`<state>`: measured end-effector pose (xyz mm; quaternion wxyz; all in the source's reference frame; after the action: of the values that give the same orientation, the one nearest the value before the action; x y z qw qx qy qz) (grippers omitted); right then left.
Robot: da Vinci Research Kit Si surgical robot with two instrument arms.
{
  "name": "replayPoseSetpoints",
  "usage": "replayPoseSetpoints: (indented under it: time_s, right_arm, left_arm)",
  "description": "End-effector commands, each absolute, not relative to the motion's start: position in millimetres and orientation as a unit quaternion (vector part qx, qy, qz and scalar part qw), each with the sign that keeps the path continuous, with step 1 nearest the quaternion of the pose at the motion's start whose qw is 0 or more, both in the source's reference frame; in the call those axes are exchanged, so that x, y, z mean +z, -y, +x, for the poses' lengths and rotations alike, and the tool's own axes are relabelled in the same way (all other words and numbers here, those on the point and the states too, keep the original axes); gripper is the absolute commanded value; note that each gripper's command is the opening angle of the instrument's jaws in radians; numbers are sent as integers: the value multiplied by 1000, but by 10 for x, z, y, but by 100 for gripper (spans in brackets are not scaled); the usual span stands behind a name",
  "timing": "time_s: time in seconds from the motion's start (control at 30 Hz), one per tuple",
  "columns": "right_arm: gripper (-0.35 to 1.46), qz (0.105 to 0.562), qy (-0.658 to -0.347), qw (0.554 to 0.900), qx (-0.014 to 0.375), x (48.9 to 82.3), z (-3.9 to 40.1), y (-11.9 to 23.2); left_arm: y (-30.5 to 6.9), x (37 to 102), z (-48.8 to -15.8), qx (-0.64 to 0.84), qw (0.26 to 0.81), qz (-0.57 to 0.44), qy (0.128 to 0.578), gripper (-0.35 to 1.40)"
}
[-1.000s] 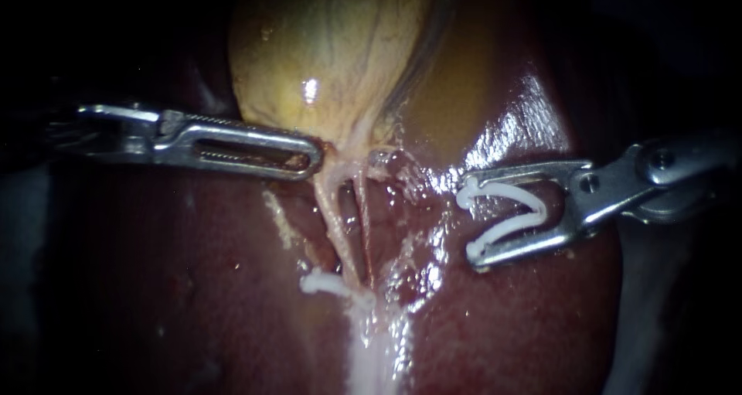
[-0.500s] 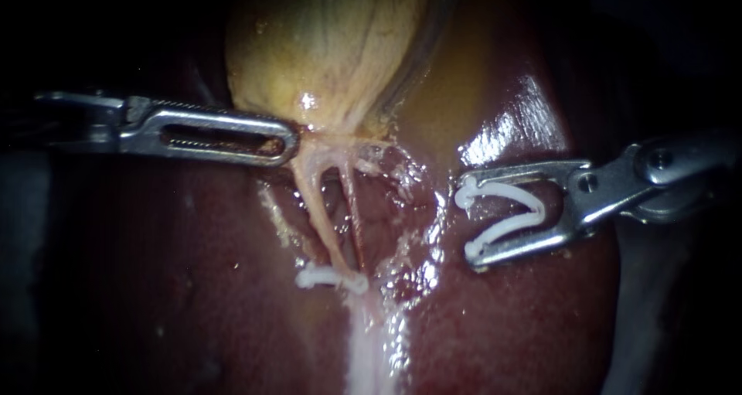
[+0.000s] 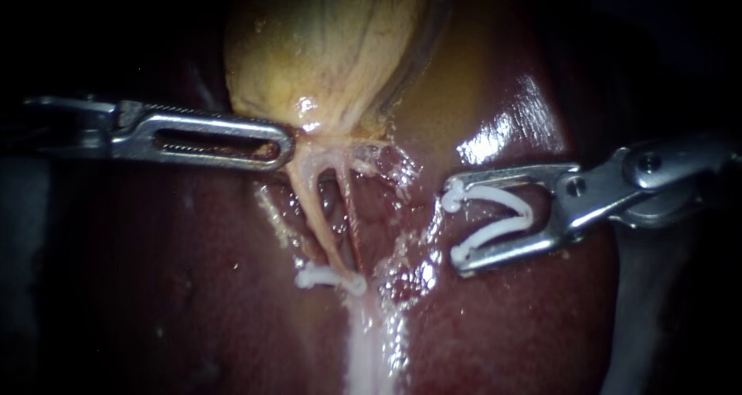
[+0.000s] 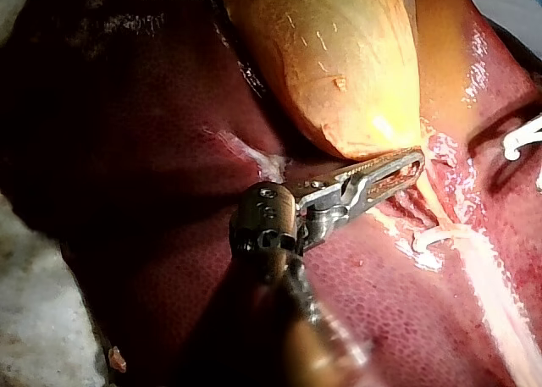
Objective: Clipping second clip left tube
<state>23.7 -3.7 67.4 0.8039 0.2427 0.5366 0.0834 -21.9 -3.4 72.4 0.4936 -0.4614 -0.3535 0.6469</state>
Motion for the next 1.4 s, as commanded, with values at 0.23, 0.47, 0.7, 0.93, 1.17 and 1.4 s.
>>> replayPoseSetpoints:
  time_s: [0.23,0.47,0.7,0.93,1.17,1.4]
  right_arm:
    - [50,242,-538,803,83,680,260,43]
    - [50,243,-539,803,79,690,281,52]
    - [50,247,-538,802,80,702,298,60]
    - [50,248,-538,801,80,711,311,63]
    - [50,251,-537,801,84,724,316,65]
    - [50,255,-537,799,85,736,324,69]
  left_arm:
    - [35,725,-220,647,494,-461,353,-35]
    - [35,725,-221,647,494,-461,353,-35]
    - [35,725,-221,647,494,-461,353,-35]
    - [35,725,-222,647,494,-461,353,-35]
    - [37,722,-223,647,495,-461,352,-35]
    - [38,721,-224,647,495,-461,351,-35]
